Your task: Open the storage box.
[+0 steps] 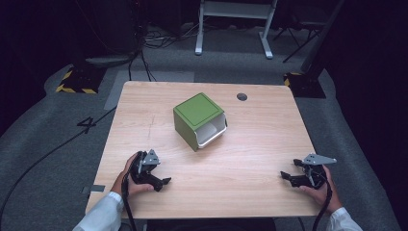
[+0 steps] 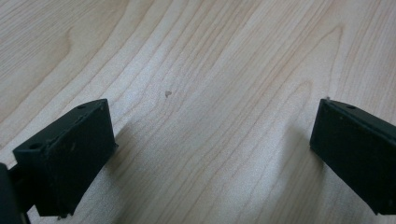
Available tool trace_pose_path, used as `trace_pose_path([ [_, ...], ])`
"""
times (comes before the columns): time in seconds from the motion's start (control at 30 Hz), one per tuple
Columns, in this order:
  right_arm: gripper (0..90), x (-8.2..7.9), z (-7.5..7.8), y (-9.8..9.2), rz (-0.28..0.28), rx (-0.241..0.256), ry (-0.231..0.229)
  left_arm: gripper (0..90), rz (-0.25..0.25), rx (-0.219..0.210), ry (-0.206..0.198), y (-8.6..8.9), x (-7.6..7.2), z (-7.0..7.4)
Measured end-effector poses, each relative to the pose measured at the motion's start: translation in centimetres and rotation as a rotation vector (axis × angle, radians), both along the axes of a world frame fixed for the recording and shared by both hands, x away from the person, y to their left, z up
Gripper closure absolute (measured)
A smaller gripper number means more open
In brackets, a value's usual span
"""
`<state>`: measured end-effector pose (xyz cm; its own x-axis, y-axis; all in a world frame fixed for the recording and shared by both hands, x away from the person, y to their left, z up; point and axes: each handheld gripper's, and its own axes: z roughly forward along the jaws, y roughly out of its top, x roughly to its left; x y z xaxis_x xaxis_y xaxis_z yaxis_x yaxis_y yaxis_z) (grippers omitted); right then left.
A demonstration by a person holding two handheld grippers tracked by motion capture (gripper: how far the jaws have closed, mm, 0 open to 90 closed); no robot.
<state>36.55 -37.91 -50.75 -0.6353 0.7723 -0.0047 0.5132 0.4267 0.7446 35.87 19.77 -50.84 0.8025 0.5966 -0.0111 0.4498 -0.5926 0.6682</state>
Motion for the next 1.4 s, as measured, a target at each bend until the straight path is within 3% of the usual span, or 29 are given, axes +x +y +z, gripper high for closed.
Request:
trace_pose_path([
  [0.5,16.4,0.0,0.0,0.0,-0.001,0.000,0.000,0.8,-0.019,0.004,0.001,-2.0,0.6,0.1],
  [0.6,16.4,0.0,0.0,0.0,0.000,0.000,0.000,14.0,-0.019,-0.007,-0.003,-2.4,0.6,0.3],
  [0.63,16.4,0.0,0.0,0.0,0.000,0.000,0.000,19.9,-0.069,-0.021,0.000,-2.7,0.6,0.6],
  [0.7,16.4,0.0,0.0,0.0,0.000,0.000,0.000,17.7,-0.075,-0.045,0.006,-3.0,0.7,1.0],
  [0.8,16.4,0.0,0.0,0.0,0.000,0.000,0.000,17.2,-0.079,-0.078,-0.016,-3.3,0.7,1.8],
  [0.9,16.4,0.0,0.0,0.0,0.000,0.000,0.000,17.3,-0.085,-0.068,-0.050,-3.8,0.4,2.5],
  [1.07,16.4,0.0,0.0,0.0,0.000,0.000,0.000,19.3,-0.102,-0.065,-0.073,-4.8,0.2,3.4],
  [1.13,16.4,0.0,0.0,0.0,0.000,0.000,0.000,19.2,-0.120,-0.086,-0.093,-5.6,0.2,4.1],
  [1.4,16.4,0.0,0.0,0.0,0.000,0.000,0.000,20.9,-0.158,-0.102,-0.147,-8.4,0.6,5.8],
])
